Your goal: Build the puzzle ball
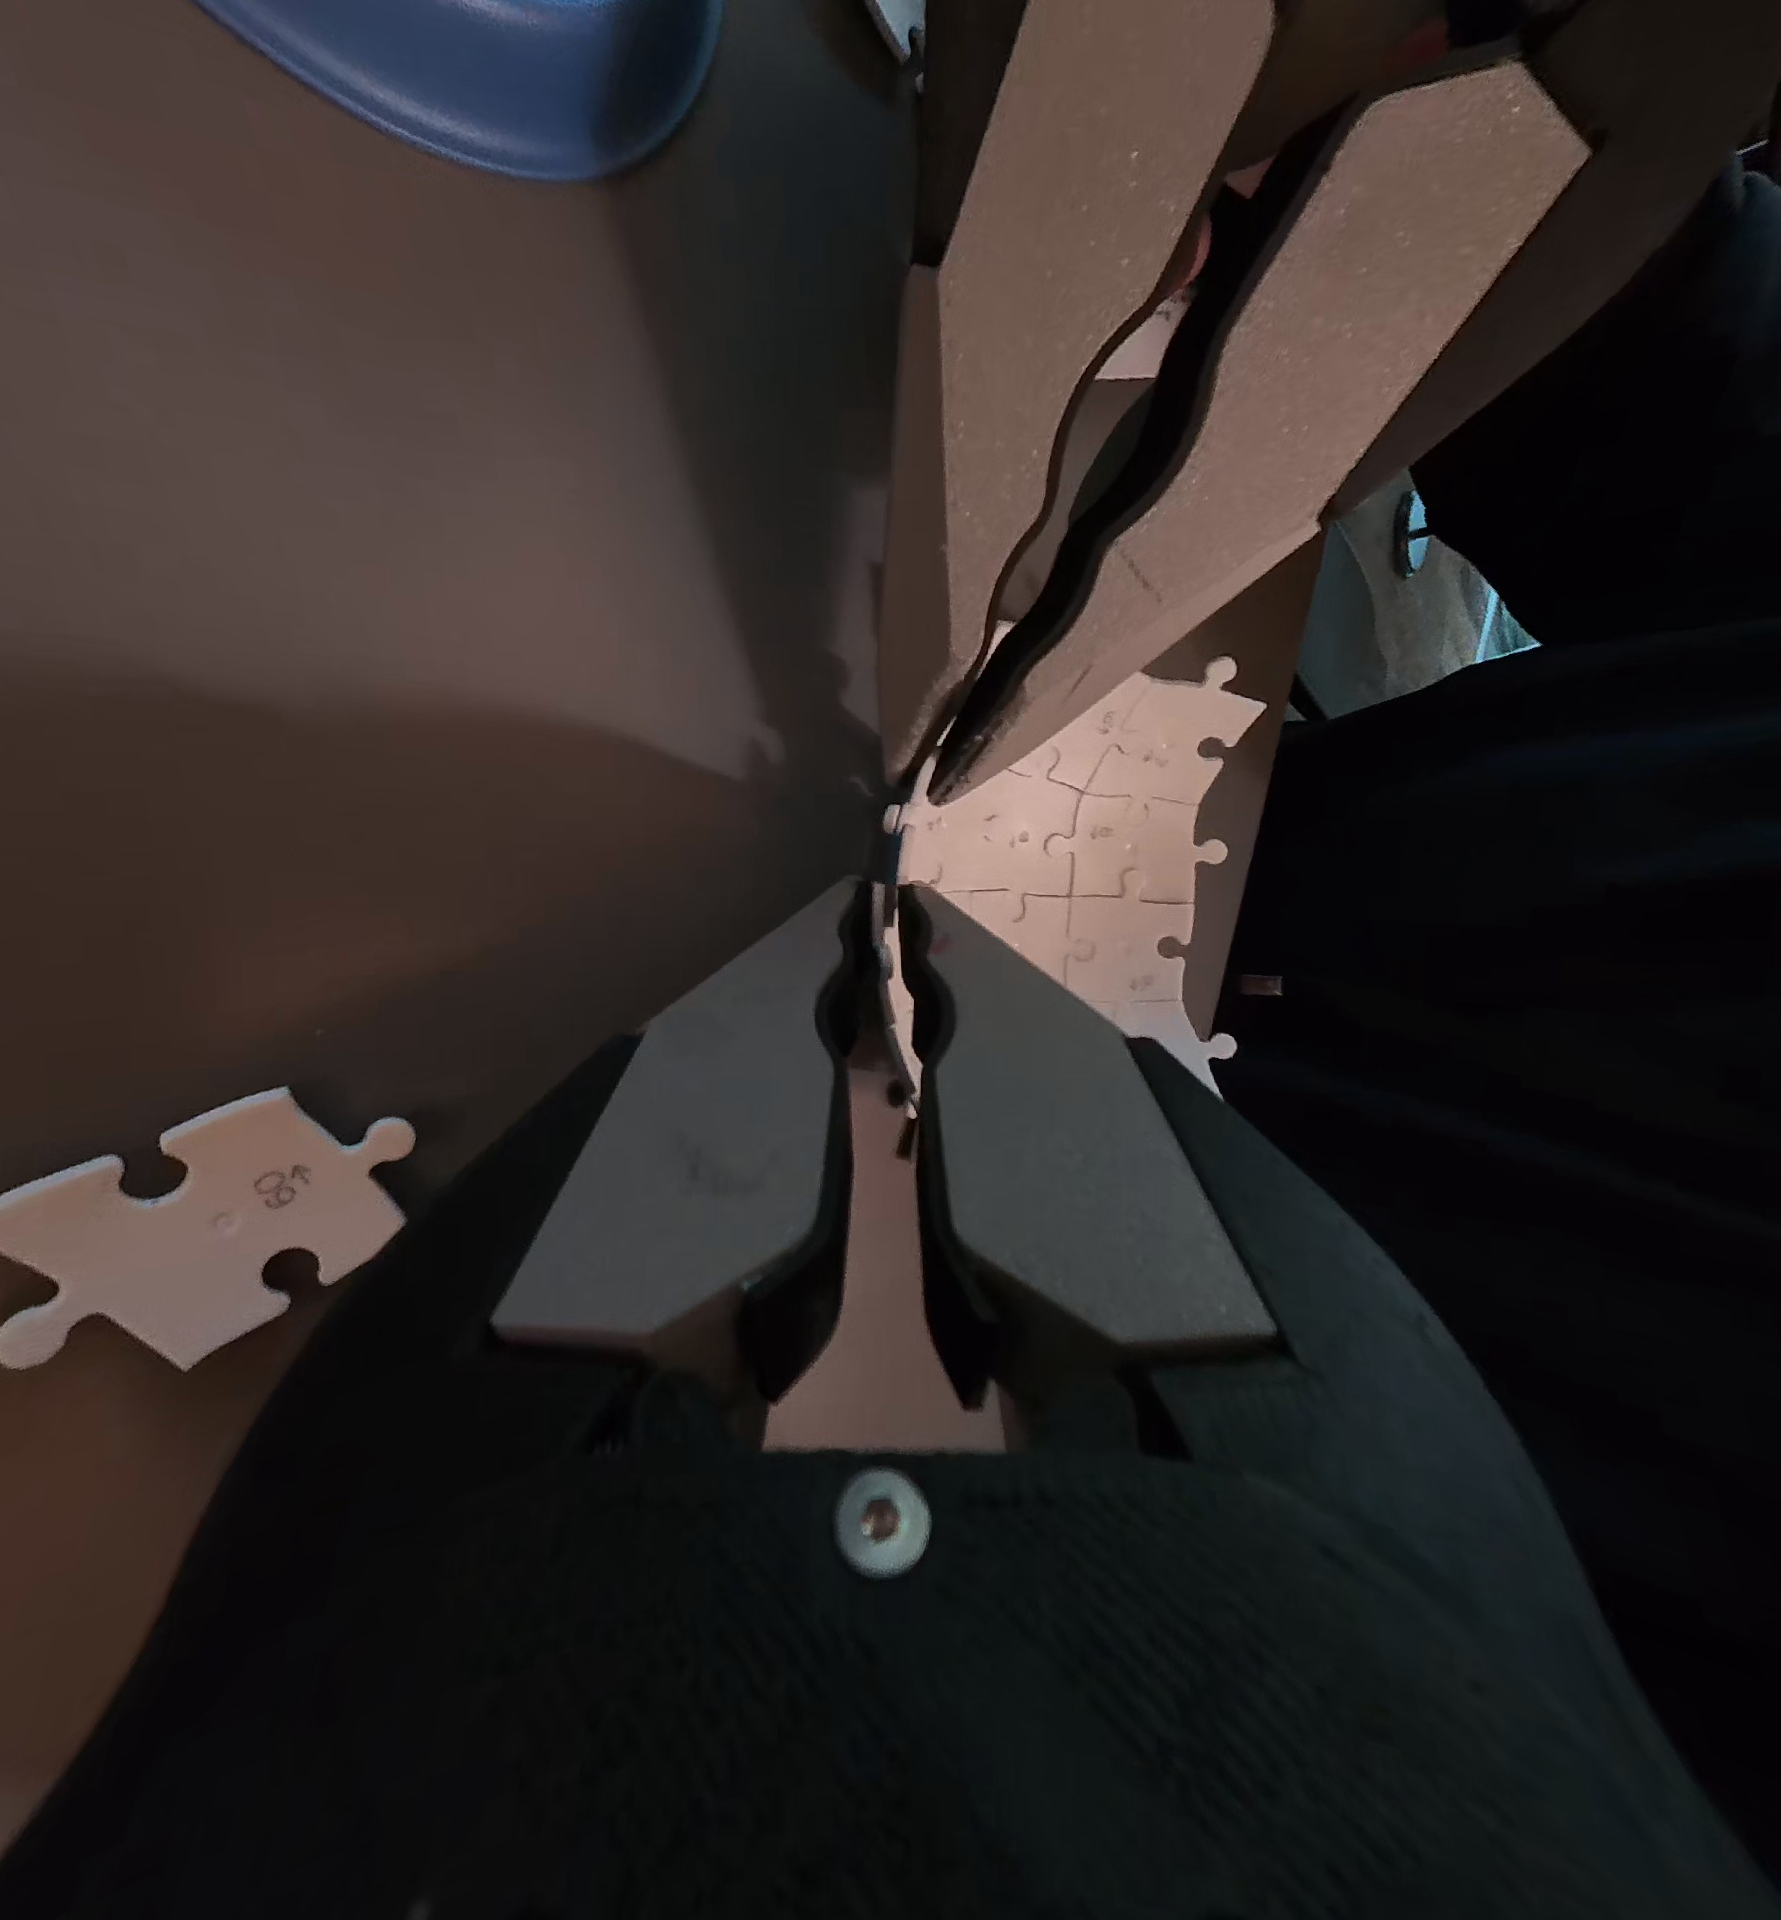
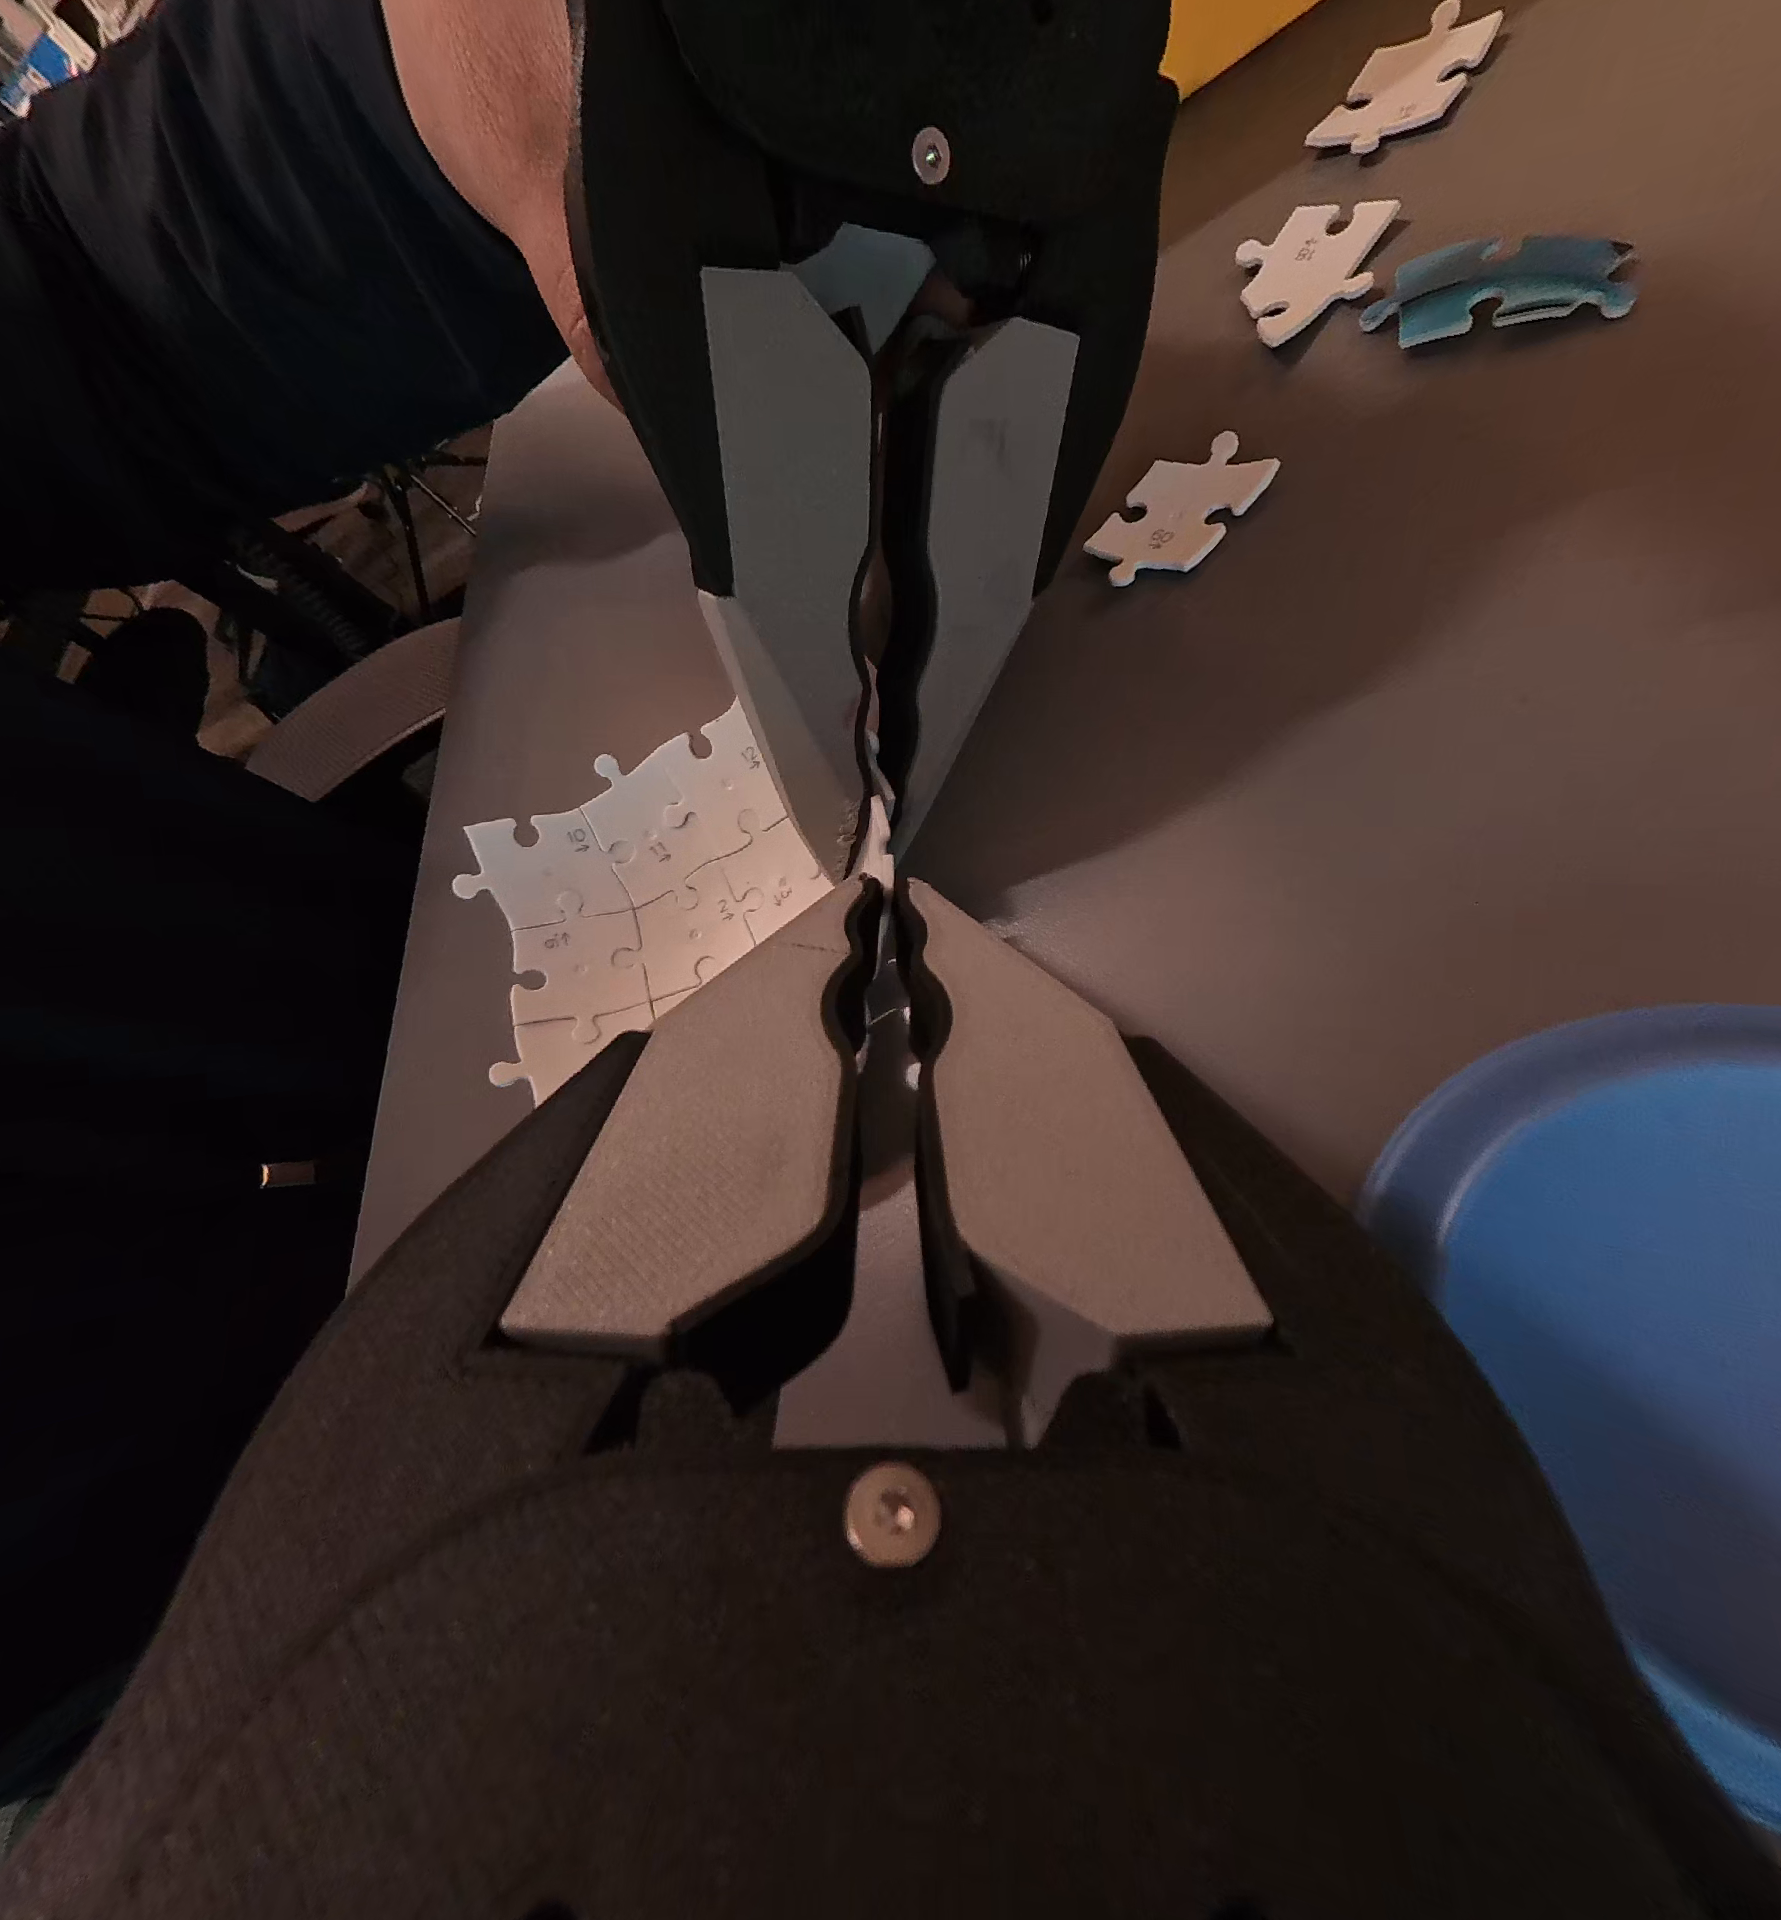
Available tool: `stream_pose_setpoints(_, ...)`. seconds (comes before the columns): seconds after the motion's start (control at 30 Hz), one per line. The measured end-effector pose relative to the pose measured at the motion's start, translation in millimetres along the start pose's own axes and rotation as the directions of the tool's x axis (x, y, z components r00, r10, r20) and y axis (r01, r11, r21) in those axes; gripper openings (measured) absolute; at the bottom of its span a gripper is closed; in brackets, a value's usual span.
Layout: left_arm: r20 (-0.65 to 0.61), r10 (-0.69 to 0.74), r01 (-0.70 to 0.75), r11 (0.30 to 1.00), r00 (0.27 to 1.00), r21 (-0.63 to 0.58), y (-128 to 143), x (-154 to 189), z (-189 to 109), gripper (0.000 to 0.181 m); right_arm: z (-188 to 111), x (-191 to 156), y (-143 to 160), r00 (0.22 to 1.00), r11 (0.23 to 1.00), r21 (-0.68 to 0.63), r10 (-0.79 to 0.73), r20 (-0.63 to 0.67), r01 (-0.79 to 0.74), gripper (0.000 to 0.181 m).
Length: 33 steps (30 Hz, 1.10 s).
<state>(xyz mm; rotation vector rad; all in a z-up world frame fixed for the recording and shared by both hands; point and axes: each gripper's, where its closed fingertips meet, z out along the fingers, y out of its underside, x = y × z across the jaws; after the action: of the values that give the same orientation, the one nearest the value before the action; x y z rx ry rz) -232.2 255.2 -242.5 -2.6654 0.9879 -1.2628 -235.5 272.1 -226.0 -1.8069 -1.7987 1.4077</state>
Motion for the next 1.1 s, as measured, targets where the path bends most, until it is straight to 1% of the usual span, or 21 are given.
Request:
stream_pose_setpoints(0.23,0.061,0.024,-0.025,1.0,0.998,0.01,-0.5,1.0,-3.2,0.001,-0.9,-3.0,-2.4,1.0,1.0,0.013,0.018,0.025,-0.018,0.0)
stream_pose_setpoints(0.53,0.118,0.068,-0.07,0.998,0.991,0.01,-0.9,3.8,-5.2,0.001,-1.0,-6.0,1.6,1.0,1.0,-0.017,-0.013,0.02,0.014,0.002)
stream_pose_setpoints(0.63,0.125,0.075,-0.076,0.997,0.989,0.007,-0.1,5.5,-5.1,0.001,1.3,-5.5,3.7,0.999,1.0,-0.026,0.013,0.033,-0.012,0.009)
stream_pose_setpoints(0.7,0.134,0.079,-0.081,0.997,0.988,0.005,0.2,5.8,-5.0,0.001,3.0,-7.0,4.8,0.997,0.999,-0.033,0.042,0.059,-0.041,0.01)
stream_pose_setpoints(0.87,0.152,0.089,-0.092,0.996,0.984,0.012,-1.4,7.6,-6.8,0.001,7.5,-13.0,10.7,0.982,0.99,-0.075,0.131,0.135,-0.121,0.007)
stream_pose_setpoints(1.1,0.145,0.078,-0.081,0.997,0.986,0.01,0.0,8.1,-7.5,0.001,8.4,-14.3,8.8,0.98,0.989,-0.07,0.137,0.144,-0.128,0.004)
